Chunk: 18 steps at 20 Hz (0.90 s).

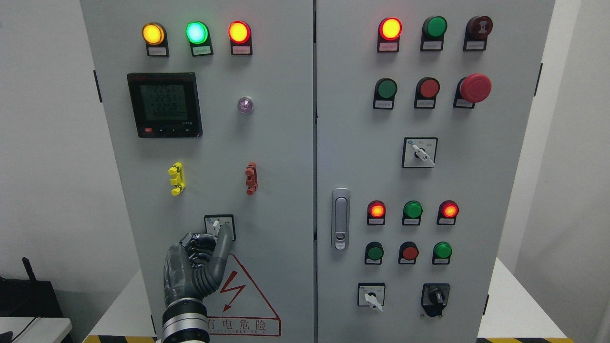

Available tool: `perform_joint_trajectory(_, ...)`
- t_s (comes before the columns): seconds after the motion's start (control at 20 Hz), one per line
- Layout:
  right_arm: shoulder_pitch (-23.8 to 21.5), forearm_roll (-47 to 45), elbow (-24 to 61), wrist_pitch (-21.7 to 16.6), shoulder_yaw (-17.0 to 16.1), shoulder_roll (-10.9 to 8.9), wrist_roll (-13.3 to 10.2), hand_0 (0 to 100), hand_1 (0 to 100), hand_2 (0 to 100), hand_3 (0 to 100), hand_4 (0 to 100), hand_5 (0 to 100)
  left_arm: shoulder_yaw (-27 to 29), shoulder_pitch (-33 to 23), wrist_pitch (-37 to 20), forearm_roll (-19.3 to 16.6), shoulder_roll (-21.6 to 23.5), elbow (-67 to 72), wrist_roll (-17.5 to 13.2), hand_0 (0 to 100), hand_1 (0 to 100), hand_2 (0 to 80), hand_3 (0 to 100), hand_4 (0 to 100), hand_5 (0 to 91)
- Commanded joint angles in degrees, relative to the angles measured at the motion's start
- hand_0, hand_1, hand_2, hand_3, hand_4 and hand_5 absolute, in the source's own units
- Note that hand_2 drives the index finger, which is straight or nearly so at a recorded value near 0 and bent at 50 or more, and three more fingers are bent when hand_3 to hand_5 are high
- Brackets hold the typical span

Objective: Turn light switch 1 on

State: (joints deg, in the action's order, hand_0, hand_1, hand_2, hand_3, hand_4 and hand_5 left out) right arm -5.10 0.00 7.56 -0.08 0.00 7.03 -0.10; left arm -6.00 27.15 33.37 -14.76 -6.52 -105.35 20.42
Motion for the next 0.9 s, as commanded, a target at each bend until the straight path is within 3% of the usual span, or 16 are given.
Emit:
perform_joint_trajectory(0.0, 0.00, -1.49, 0.00, -0.01, 1.14, 0.00, 0.02, 12, 39, 0, 0, 0, 0, -0.07, 0.01, -0.33, -0.01, 0.02, -0.03, 0.32, 20, 40, 51.9, 70, 76, 67.1)
perform_joint_trajectory(0.85, 0.00, -1.49, 0.00, -0.01, 1.14, 0.00, 0.02, 12, 39, 0, 0, 0, 0, -0.07, -0.08, -0.24, -0.10, 0.02, 0.05, 0.32, 19, 42, 52.9, 70, 76, 67.6)
